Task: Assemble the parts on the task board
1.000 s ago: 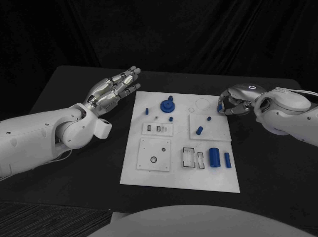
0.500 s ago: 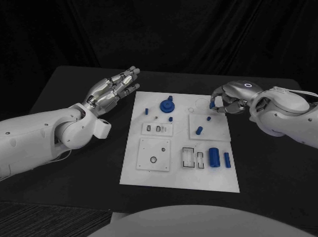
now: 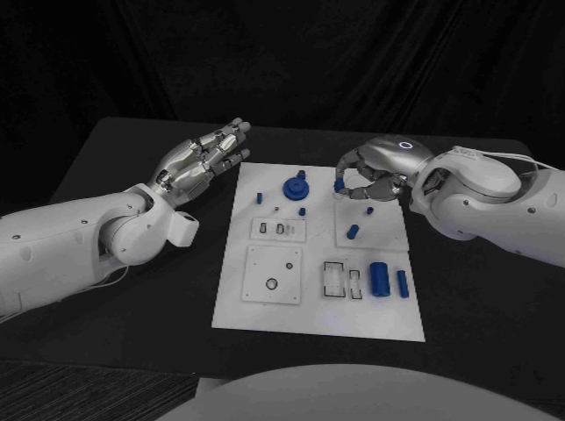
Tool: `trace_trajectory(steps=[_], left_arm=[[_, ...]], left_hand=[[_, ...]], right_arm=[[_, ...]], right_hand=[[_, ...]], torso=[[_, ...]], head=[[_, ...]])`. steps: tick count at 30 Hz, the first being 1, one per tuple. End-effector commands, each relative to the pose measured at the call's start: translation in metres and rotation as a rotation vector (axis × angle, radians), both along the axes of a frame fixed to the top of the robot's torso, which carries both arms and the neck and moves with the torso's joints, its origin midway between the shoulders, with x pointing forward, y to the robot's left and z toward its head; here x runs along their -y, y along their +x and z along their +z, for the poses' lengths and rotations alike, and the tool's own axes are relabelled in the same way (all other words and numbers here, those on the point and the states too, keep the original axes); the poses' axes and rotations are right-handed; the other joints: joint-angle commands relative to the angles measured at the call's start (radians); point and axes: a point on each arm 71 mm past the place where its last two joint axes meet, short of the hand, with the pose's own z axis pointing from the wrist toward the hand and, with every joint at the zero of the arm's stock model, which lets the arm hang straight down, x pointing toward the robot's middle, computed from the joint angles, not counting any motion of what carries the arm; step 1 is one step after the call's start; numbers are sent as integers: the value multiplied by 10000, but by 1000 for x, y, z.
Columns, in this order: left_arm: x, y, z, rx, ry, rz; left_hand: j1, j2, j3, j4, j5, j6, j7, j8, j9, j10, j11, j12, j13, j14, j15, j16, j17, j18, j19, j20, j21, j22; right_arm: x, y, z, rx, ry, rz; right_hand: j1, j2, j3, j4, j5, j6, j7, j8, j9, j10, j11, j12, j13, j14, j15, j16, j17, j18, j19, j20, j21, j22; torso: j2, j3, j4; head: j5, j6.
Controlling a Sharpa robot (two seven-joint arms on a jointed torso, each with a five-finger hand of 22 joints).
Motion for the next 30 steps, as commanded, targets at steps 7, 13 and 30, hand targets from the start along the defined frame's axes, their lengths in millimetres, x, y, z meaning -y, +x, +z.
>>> trace_trajectory(steps=[7,13,30], left_arm=[[3,-1,2,196,-325,-186],[4,-1,2,172,-316,-222],[7,0,1,98,-305,-344]], left_hand=[[35,23,78,9,30,-63,19,31,-6,-16,41,-66,-16,-4,92,-37,-13,87,-20,62,-52,-12],[41,28,87,8,40,-55,15,35,-5,-16,37,-66,-16,-4,90,-37,-13,86,-21,61,-53,-12],[49,33,100,6,52,-54,9,38,-4,-16,30,-66,-16,-4,84,-37,-13,86,-24,57,-56,-15]], right_arm=[[-27,-4,-13,-348,-310,366],[-39,-6,-27,-628,-450,510],[-64,-16,-52,-1197,-888,719]], right_hand=[[4,88,83,-77,-20,35,65,-7,-5,1081,21,25,2628,988,13,-100,2349,-47,533,-12,16,2272],[41,106,130,-176,92,90,110,15,1,1081,59,25,2628,981,50,-122,2309,-41,528,20,-1,2266],[53,112,151,-219,137,95,135,12,-2,1081,77,25,2628,968,66,-156,2249,-16,482,33,-97,2233]], torso=[[11,-24,43],[6,-4,8],[7,6,4]], head=[[-88,-2],[-71,-2],[-55,-2]])
